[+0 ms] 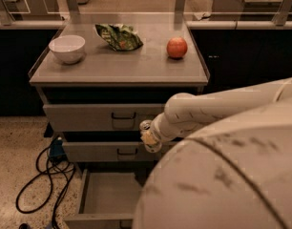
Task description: Pick 7up can from bottom drawer and place on counter
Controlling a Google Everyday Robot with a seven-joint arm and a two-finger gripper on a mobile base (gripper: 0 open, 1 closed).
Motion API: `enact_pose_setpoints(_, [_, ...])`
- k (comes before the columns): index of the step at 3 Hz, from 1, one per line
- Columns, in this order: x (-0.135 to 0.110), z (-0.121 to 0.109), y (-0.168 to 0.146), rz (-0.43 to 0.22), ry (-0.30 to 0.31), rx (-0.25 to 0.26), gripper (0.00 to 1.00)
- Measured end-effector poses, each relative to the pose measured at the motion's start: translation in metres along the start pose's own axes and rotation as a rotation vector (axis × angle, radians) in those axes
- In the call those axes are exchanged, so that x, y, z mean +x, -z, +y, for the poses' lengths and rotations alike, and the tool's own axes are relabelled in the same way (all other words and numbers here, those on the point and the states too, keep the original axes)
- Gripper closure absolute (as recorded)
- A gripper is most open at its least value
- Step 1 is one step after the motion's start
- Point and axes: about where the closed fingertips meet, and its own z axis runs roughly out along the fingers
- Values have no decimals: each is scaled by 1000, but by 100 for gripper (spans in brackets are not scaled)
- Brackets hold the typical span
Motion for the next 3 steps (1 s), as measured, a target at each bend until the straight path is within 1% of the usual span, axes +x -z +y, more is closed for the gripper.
enact_pose_setpoints(1, [-53, -11, 1, -29, 35, 55, 100])
enact_pose_setpoints(2, [-93, -37, 17, -14, 67, 122, 100])
enact_pose_setpoints(3, [-70, -74, 40, -4, 14, 181, 100])
